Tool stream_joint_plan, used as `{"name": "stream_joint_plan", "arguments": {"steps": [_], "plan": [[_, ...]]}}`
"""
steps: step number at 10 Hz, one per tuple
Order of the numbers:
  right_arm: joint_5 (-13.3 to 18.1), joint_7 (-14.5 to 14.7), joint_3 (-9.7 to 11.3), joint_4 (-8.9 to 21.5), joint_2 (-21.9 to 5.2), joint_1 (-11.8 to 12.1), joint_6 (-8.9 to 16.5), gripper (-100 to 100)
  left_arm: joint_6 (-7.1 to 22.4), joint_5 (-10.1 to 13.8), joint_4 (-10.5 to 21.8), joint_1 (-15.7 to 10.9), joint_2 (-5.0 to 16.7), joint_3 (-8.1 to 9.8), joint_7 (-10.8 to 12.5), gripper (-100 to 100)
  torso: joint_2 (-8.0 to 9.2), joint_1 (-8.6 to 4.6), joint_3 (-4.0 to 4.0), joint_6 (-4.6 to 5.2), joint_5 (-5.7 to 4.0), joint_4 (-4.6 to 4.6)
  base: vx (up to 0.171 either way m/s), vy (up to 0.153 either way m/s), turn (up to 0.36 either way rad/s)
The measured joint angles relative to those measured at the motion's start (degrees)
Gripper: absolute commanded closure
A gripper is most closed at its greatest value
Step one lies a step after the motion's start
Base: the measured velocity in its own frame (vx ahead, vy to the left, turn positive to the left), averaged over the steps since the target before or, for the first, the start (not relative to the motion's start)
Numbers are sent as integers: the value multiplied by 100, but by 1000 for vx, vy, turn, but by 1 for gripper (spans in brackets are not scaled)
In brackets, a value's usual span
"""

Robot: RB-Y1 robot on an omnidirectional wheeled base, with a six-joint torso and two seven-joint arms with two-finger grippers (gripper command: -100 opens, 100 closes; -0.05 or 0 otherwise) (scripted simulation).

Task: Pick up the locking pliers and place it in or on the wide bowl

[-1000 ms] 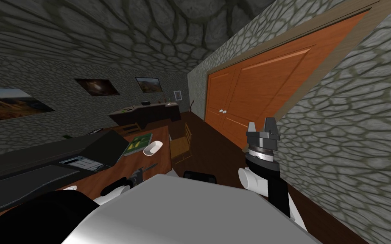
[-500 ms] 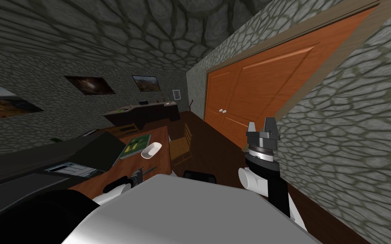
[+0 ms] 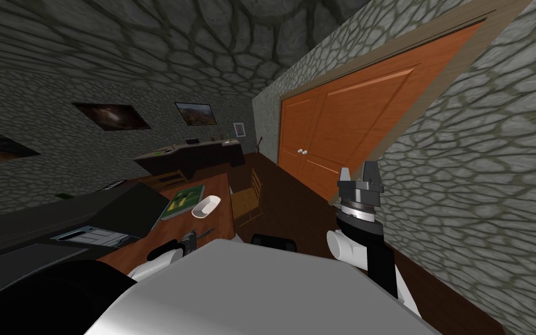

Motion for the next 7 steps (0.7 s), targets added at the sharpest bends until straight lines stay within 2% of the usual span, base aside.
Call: {"name": "stream_joint_plan", "arguments": {"steps": [1,5,7], "plan": [[0,0,0,0,0,1,0,0,-8,-2,15,-9,0,0,2,100,-5,-1,-3,-2,0,-1,0,0,0],[0,0,0,0,0,1,0,0,-10,-1,7,-8,2,3,2,100,-20,14,-12,0,11,-6,0,0,0],[0,0,0,0,0,1,0,0,-10,-1,7,-8,2,3,2,-100,-21,15,-13,0,11,-6,15,-19,65]]}}
